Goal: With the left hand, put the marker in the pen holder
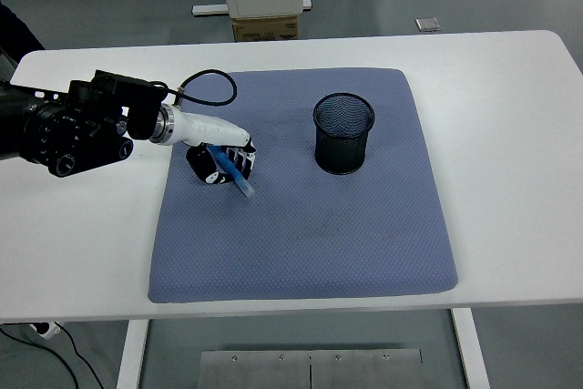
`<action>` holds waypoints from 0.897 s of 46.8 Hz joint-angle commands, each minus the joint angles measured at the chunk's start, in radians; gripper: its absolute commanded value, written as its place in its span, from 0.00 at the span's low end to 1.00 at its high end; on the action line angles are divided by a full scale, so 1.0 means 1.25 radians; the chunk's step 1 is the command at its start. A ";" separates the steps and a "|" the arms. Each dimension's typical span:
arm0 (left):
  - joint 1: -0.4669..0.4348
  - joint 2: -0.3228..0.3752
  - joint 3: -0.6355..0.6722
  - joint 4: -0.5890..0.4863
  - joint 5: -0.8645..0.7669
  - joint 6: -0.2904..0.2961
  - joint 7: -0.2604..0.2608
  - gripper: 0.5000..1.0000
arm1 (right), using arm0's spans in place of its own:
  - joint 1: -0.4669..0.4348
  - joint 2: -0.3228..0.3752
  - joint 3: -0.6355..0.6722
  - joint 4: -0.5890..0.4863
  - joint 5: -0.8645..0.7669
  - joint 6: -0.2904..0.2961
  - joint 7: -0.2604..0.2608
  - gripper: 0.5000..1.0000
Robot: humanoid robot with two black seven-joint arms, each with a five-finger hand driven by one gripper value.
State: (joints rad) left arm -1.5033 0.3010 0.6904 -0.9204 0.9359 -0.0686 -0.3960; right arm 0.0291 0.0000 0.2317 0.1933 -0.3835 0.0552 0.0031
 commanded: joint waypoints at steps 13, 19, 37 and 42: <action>-0.022 0.008 -0.001 0.000 -0.014 0.001 -0.007 0.00 | 0.000 0.000 0.000 0.000 0.000 0.000 0.000 1.00; -0.026 0.017 -0.005 0.001 -0.030 0.000 -0.012 0.00 | 0.000 0.000 0.000 0.000 0.000 0.000 0.000 1.00; -0.071 0.018 -0.012 0.001 -0.052 -0.005 -0.013 0.00 | 0.000 0.000 0.000 0.000 0.000 0.000 0.000 1.00; -0.076 0.011 -0.030 0.002 -0.081 -0.006 -0.012 0.00 | 0.000 0.000 0.000 0.000 0.000 0.000 0.000 1.00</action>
State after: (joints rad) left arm -1.5975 0.3201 0.6621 -0.9180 0.8537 -0.0755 -0.4127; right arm 0.0294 0.0000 0.2316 0.1933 -0.3835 0.0552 0.0032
